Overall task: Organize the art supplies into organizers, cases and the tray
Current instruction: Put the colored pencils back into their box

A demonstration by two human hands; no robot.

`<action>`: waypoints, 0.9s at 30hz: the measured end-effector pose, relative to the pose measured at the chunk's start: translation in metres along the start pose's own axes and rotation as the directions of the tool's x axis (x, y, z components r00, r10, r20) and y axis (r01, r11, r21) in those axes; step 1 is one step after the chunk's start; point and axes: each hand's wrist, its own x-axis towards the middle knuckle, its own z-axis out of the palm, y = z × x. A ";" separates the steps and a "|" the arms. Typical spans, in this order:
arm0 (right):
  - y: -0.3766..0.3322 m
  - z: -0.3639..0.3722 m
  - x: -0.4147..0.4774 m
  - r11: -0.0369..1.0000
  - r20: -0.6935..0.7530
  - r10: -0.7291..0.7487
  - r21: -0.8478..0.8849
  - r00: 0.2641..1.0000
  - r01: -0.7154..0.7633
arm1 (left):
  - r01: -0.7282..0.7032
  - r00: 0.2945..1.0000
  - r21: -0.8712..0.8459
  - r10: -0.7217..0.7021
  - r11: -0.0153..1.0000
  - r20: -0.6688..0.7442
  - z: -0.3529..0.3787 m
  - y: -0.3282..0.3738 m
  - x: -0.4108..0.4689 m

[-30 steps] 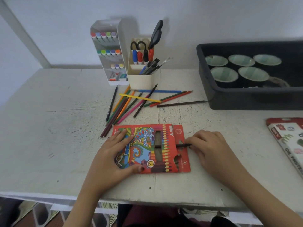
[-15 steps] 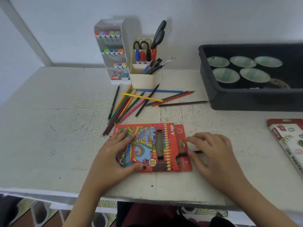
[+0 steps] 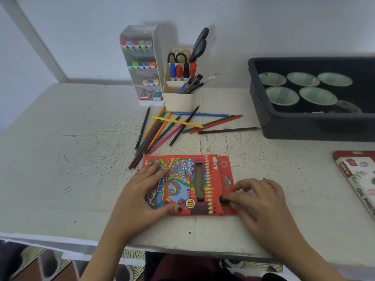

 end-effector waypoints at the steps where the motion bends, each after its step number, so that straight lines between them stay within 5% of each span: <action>1: -0.002 0.002 -0.001 1.000 -0.013 0.021 -0.002 1.000 -0.021 | -0.002 1.000 0.001 0.002 1.000 0.001 0.000 0.000 0.000; 9: -0.003 -0.001 -0.012 0.986 -0.139 0.147 -0.064 0.979 -0.157 | -0.001 1.000 0.000 0.001 1.000 0.000 0.000 -0.001 0.000; 27: 0.000 0.002 0.006 0.989 0.063 0.071 0.125 0.995 -0.078 | 0.000 1.000 0.003 0.000 1.000 -0.002 -0.001 0.000 0.000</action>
